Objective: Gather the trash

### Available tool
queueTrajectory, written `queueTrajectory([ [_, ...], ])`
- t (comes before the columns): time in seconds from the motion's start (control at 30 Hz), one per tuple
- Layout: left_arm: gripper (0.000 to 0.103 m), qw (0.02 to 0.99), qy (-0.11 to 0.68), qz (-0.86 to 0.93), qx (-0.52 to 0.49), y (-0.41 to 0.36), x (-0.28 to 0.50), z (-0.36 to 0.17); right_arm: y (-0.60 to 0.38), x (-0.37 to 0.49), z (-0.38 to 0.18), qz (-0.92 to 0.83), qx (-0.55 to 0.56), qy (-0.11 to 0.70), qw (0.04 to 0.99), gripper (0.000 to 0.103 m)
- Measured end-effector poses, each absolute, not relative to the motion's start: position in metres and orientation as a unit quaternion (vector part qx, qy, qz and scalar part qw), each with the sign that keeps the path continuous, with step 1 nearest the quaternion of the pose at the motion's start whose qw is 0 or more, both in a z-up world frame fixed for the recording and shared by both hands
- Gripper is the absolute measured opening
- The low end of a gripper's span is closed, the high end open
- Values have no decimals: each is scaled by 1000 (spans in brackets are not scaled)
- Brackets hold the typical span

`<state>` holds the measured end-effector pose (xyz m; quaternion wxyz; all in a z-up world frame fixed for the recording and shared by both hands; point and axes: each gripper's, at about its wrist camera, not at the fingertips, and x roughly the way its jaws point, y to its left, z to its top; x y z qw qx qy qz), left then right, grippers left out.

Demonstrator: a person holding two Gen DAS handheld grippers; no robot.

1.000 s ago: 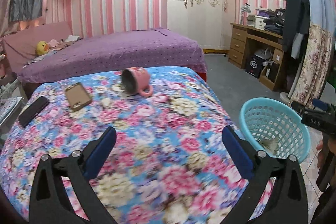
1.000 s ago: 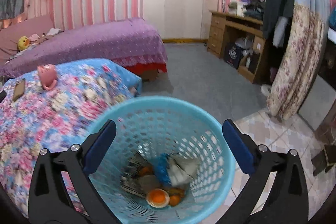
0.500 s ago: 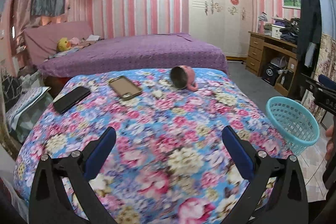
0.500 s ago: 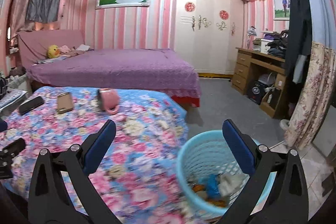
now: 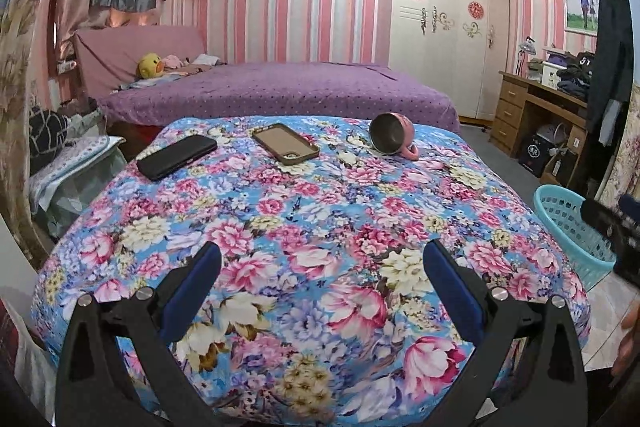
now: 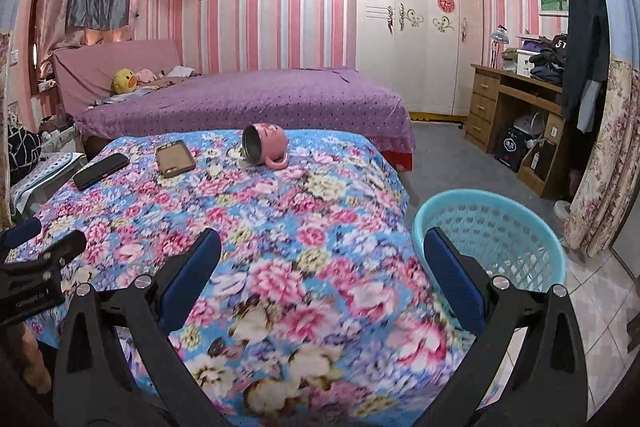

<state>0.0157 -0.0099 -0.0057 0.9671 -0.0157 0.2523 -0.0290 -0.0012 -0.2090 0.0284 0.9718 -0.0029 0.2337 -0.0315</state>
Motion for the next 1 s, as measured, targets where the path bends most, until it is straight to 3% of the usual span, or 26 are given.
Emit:
queueTrajectory([
  [1.0,99,977,213,-30,-11,-3,2,-1,-172,-3,28,-23,-36,211,976,99],
])
